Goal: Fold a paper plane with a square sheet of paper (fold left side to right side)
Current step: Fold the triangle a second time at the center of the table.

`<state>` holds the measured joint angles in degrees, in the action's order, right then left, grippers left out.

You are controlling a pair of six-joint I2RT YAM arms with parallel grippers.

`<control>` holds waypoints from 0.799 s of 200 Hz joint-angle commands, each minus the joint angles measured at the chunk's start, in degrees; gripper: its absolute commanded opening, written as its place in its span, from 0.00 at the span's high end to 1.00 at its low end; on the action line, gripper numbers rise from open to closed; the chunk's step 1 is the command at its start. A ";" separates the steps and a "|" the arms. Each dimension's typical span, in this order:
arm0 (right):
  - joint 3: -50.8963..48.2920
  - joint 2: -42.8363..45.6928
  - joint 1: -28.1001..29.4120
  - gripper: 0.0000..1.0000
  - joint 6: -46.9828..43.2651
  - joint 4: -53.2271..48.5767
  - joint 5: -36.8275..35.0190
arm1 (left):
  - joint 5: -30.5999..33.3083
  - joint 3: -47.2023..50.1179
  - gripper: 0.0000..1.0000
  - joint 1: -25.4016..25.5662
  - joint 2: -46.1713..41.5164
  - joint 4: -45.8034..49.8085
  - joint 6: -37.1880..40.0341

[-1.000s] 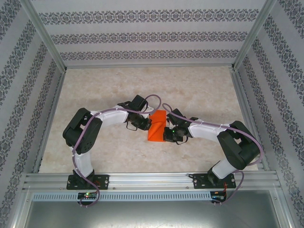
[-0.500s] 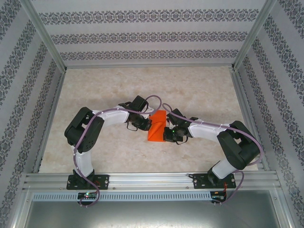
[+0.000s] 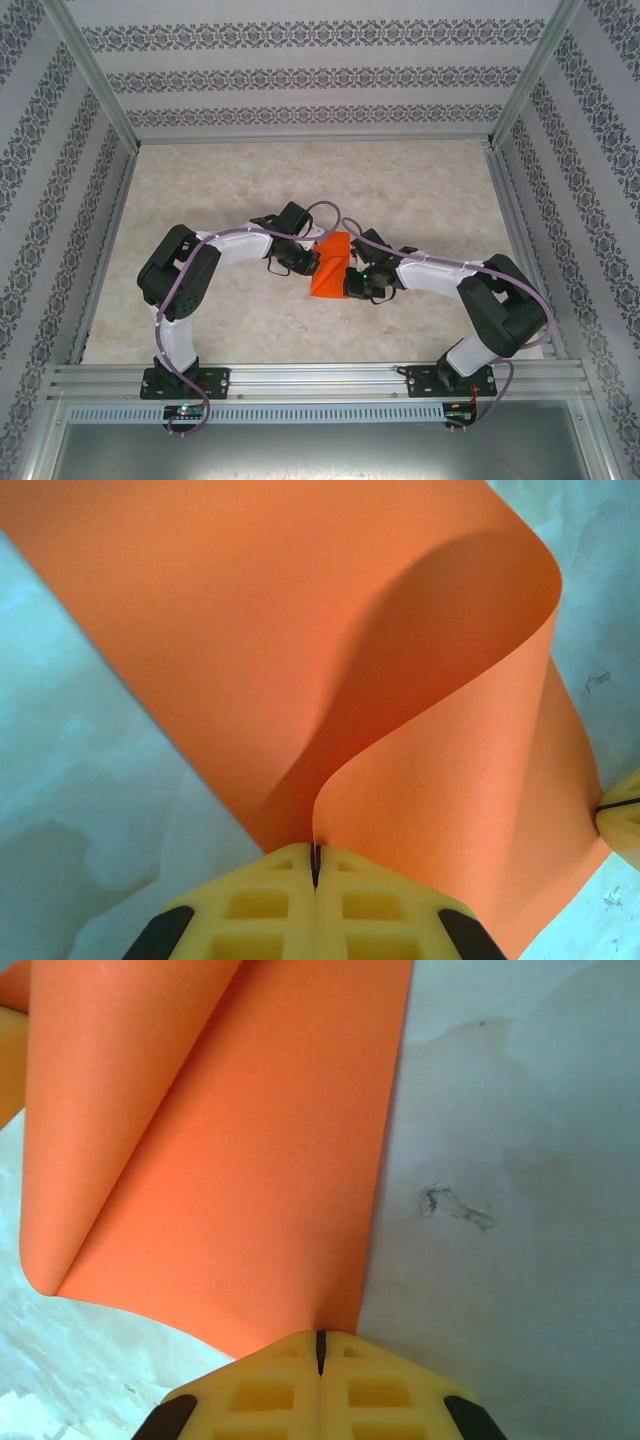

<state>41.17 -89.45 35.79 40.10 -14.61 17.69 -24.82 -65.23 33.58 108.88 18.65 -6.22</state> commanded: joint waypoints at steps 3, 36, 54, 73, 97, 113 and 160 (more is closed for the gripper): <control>-3.89 3.46 -1.79 1.00 0.91 5.01 3.39 | -0.03 0.84 1.00 -0.79 0.60 -0.72 0.58; -7.20 8.31 -5.59 0.97 4.63 16.13 9.88 | -0.32 1.26 1.00 -0.71 0.89 -0.73 0.76; -6.83 7.49 -5.82 0.97 6.39 20.77 11.07 | -0.32 1.16 1.00 -0.64 0.82 -0.68 0.80; -6.26 4.50 -5.28 0.97 9.47 27.62 12.47 | -0.48 1.07 1.00 -0.62 0.84 -0.64 0.77; -4.17 0.65 -4.30 0.97 11.23 30.75 11.18 | -0.48 0.98 1.00 -0.47 0.81 -0.64 0.68; -2.84 -1.73 -3.81 0.97 11.36 31.17 10.65 | -0.57 1.07 1.00 -0.38 0.61 -0.72 0.58; -0.68 -6.21 -2.82 0.97 11.82 33.94 11.49 | -0.58 0.81 1.00 -0.12 0.70 -0.55 0.76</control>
<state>38.79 -94.24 32.16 51.11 15.79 28.21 -25.06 -65.12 33.58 108.88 18.44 -6.22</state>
